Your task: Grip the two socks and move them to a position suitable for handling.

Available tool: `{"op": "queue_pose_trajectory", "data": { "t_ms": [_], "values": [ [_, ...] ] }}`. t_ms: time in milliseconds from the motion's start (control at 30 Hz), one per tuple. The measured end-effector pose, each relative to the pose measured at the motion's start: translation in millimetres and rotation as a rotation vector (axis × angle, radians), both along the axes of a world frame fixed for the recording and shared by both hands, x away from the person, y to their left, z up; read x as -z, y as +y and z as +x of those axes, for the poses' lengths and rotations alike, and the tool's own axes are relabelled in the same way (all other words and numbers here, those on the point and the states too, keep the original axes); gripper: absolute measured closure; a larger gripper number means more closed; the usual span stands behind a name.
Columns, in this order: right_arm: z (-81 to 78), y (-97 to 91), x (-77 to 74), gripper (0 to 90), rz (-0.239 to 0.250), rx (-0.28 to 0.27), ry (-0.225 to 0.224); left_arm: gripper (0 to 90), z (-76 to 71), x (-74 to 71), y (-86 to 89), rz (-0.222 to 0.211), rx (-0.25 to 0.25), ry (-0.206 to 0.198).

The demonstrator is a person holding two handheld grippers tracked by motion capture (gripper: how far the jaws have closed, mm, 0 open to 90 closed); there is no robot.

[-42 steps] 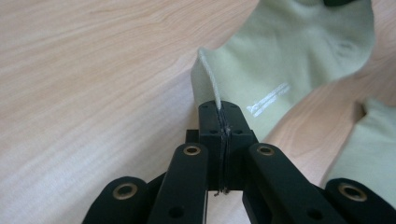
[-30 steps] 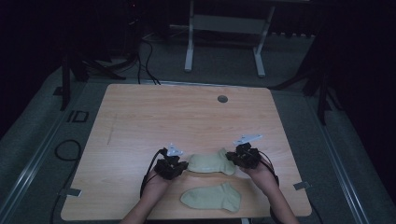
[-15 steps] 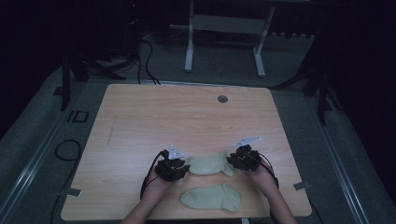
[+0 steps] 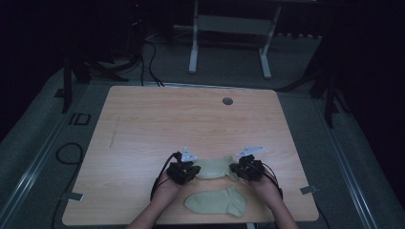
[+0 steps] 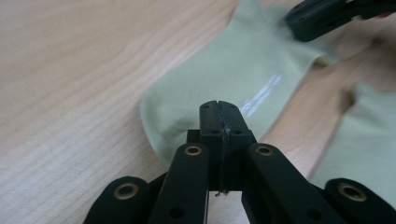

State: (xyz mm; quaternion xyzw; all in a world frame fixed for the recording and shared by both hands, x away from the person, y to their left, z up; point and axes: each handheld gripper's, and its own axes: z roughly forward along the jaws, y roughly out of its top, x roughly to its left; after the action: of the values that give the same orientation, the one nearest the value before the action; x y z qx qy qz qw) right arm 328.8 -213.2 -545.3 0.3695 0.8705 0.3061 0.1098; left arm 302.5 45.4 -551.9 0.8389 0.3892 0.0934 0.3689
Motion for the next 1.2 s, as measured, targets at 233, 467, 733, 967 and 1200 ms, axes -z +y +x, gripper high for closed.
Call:
{"op": "queue_pose_trajectory", "data": {
  "t_ms": [233,467,733,967,1200],
  "values": [
    [2.6,-9.4,5.1,86.6,0.002,0.016,0.003,89.5,8.5,11.4,4.4,-0.017,-0.027,0.023],
    [13.4,-14.7,5.6,86.5,0.014,0.048,0.003,89.5,13.7,11.8,3.4,-0.026,-0.030,0.029],
    [16.7,-12.1,3.8,81.4,0.000,0.029,0.012,89.1,14.7,11.6,3.4,-0.041,-0.026,0.042],
    [8.1,-5.5,-13.5,46.8,0.029,-0.047,-0.003,69.9,9.2,0.7,7.8,-0.087,-0.004,0.034],
    [-1.8,0.1,-25.0,31.7,0.021,-0.077,-0.036,48.2,-3.4,-12.8,8.4,-0.059,0.046,0.010]
  ]
}}
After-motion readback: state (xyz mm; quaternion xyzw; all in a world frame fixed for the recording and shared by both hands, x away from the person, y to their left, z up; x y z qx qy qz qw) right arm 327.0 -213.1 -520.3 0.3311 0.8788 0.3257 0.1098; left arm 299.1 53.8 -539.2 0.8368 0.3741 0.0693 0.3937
